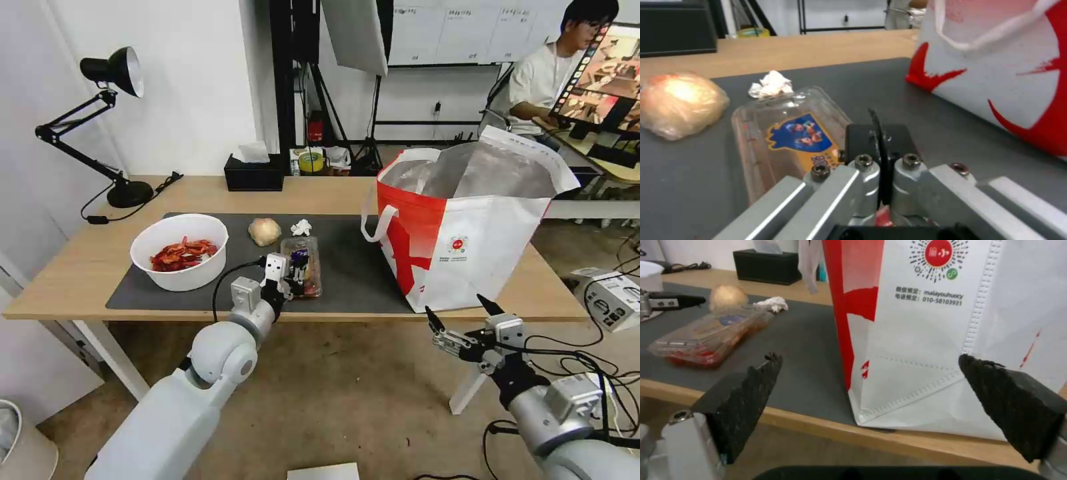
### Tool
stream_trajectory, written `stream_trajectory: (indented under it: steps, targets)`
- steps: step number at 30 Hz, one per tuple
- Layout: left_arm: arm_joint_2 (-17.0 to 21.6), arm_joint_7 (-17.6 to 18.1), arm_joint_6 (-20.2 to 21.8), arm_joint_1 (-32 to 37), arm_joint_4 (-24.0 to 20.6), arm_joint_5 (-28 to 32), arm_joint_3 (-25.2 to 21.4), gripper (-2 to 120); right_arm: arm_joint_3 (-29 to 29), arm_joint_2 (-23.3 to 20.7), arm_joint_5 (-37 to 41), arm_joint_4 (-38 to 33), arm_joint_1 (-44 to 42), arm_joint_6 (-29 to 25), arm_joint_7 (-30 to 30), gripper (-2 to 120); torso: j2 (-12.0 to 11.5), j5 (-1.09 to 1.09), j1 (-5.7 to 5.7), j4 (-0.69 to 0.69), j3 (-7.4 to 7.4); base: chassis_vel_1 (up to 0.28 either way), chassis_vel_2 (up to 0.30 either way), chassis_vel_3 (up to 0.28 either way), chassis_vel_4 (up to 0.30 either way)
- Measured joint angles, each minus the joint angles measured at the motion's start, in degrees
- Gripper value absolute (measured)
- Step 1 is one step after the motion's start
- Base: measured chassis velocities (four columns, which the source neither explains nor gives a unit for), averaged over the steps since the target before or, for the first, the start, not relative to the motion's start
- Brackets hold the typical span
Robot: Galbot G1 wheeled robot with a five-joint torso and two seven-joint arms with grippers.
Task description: Pick up the trash from the table and place it into the takeout bag.
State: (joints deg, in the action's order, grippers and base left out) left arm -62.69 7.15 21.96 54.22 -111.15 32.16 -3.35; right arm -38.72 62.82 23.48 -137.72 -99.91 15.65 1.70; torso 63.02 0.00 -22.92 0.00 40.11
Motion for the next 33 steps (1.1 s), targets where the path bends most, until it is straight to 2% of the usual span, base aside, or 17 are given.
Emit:
stream_trajectory:
  steps: [15,17,18,21,22,25,26,29,33]
  targets:
    - [3.0,-1.6,1.4,-1.6,2.7,-0.7,1.6,0,2.1,-0.9,3.5,1.9,3.6,2.3,1.3,100,0.0,0.0,0.0,0.0,0.0,0.0,0.0,0.0,0.0]
    - [3.8,-1.6,1.5,-1.6,2.7,-1.0,1.9,0,2.5,-1.2,8.6,2.0,4.3,3.9,2.1,100,0.0,0.0,0.0,0.0,0.0,0.0,0.0,0.0,0.0]
    - [3.8,-1.6,1.5,-1.6,2.7,-1.0,1.9,0,2.5,-1.2,8.6,2.0,4.3,3.9,2.1,100,0.0,0.0,0.0,0.0,0.0,0.0,0.0,0.0,0.0]
    - [4.6,-1.7,1.6,-2.0,3.2,-1.1,2.7,0,2.6,-1.7,20.2,1.2,5.4,7.2,4.2,100,0.0,0.0,0.0,0.0,0.0,0.0,0.0,0.0,0.0]
    - [4.6,-1.7,1.6,-2.0,3.2,-1.1,2.7,0,2.6,-1.7,20.2,1.2,5.4,7.2,4.2,100,0.0,0.0,0.0,0.0,0.0,0.0,0.0,0.0,0.0]
    - [4.9,-1.7,1.6,-2.6,3.5,-1.0,3.7,0,2.6,-2.0,33.2,0.7,7.8,9.7,6.2,100,0.0,0.0,0.0,0.01,0.0,0.0,0.0,0.0,0.0]
    - [4.9,-1.7,1.6,-2.6,3.5,-1.0,3.7,0,2.6,-2.0,33.2,0.7,7.8,9.7,6.2,100,0.0,0.0,0.0,0.01,0.0,0.0,0.0,0.0,0.0]
    - [5.0,-1.7,1.5,-3.1,3.8,-0.6,4.2,0,3.3,-2.9,39.8,1.2,9.9,10.1,6.7,100,0.0,0.0,0.0,0.0,0.0,0.0,0.0,0.0,0.0]
    - [5.3,-1.5,1.4,-3.1,3.8,0.0,4.2,0,4.0,-3.8,43.2,2.0,11.4,10.1,6.7,100,0.0,0.0,0.0,-0.01,0.0,0.0,0.0,0.0,0.0]
